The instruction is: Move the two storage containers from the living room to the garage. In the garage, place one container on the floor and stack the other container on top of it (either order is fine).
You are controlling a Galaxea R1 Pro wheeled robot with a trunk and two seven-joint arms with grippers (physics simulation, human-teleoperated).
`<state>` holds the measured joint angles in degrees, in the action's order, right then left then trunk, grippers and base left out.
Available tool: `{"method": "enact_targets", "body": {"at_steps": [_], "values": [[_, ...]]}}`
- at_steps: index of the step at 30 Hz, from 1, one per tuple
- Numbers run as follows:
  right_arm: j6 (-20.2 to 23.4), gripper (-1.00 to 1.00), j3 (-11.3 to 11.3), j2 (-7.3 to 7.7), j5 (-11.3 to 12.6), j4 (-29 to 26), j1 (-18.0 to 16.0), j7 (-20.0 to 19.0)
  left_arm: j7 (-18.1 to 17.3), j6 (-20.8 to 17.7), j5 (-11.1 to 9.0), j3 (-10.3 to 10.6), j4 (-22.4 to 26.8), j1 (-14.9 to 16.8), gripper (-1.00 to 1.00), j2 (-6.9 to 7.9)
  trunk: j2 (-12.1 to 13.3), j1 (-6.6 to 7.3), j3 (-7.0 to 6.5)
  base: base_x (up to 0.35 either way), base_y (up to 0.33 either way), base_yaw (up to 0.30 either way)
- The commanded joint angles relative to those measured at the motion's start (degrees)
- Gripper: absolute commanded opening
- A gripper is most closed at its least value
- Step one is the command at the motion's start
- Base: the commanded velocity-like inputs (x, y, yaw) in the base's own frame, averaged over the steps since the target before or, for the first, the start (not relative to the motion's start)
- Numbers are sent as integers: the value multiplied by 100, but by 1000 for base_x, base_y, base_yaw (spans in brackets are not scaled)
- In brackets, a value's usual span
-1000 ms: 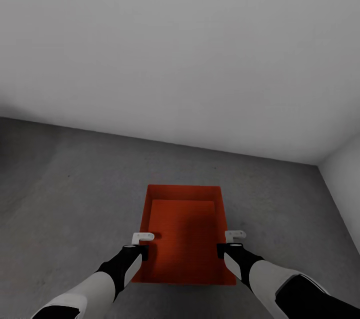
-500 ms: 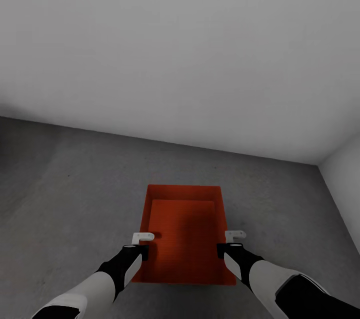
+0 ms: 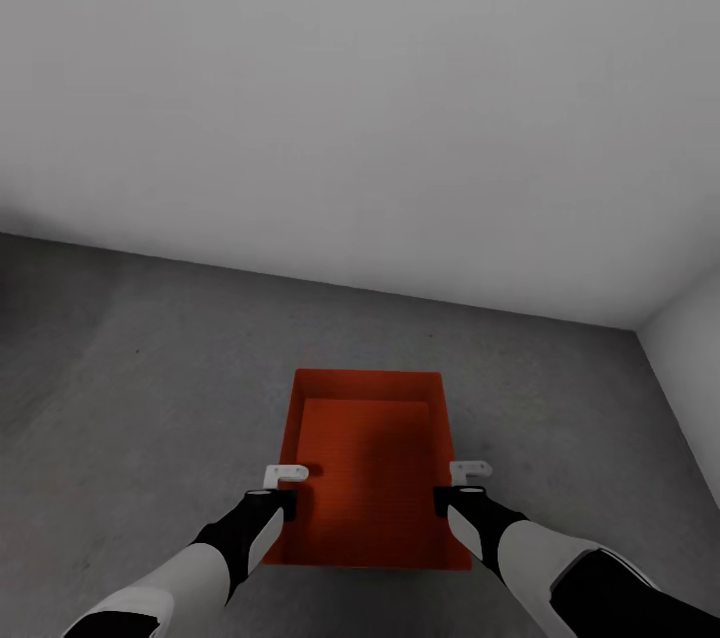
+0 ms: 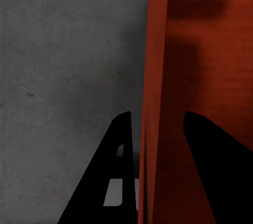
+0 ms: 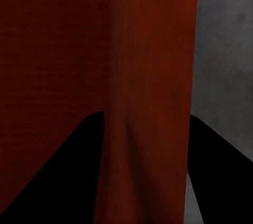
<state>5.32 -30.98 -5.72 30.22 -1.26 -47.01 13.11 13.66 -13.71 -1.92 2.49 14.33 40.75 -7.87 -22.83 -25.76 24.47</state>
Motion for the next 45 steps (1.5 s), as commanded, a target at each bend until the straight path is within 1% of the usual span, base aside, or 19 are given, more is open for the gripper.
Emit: {"method": "enact_targets", "body": {"at_steps": [1, 8, 12, 45], "values": [[-180, -100, -514, -35, -62, -15, -3, 297, 25, -48, 35, -121, -10, 3, -100, -30, -9, -3, 8, 0, 0, 0], [-181, -100, -514, -35, -60, -15, -7, 297, 23, -53, 30, -133, -10, 3, -100, -31, -9, -3, 8, 0, 0, 0], [-181, -100, -514, -35, -61, -15, -3, 297, 23, -53, -42, -131, -6, 3, -100, -29, -9, -3, 8, 0, 0, 0], [-181, -100, -514, -35, -66, -15, -4, 297, 14, -90, -65, -133, -9, 3, -100, -22, -1333, -727, 600, 0, 0, 0]]}}
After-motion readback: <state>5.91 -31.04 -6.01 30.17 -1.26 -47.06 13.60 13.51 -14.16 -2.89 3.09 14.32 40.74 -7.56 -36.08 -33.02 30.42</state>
